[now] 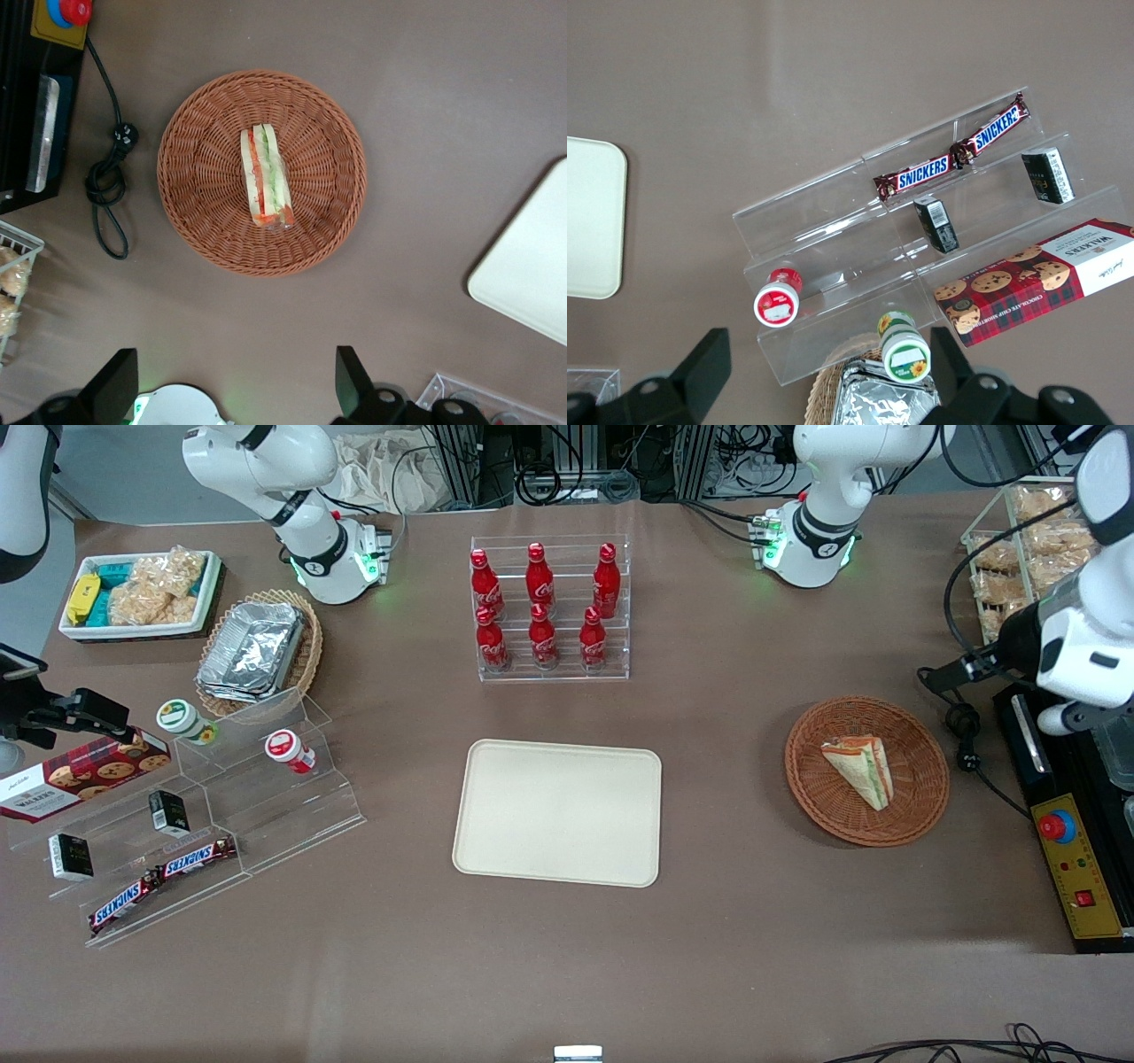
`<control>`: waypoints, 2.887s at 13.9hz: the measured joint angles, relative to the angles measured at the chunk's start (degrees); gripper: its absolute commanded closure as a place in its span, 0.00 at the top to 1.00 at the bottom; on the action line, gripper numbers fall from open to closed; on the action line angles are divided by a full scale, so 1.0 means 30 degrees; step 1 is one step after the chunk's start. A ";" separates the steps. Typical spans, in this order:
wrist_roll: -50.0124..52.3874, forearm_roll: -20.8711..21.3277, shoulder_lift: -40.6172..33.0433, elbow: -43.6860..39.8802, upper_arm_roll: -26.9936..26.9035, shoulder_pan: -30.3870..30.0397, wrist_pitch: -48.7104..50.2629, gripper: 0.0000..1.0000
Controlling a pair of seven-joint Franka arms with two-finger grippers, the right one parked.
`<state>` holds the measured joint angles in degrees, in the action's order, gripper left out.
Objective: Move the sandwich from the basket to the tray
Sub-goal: 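Move the left gripper down over the wrapped sandwich in the wicker basket, then close the left gripper on the sandwich's crust edge, then lift the sandwich and carry it toward the cream tray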
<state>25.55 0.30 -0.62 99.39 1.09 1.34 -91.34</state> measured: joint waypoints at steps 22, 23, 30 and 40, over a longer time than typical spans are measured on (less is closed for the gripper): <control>0.3210 -0.1597 0.5059 0.9171 -0.0918 0.0015 -1.5048 1.00; 0.3217 -0.1597 0.5254 0.9170 -0.0919 0.0014 -1.5142 1.00; 0.3251 -0.1600 0.5857 0.9169 -0.0918 0.0014 -1.5419 0.42; 0.2811 -0.1595 0.3304 0.7072 -0.0731 0.0193 -1.0290 0.00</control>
<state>33.98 -4.48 9.29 120.60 -1.11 1.92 -122.21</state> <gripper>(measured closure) 0.802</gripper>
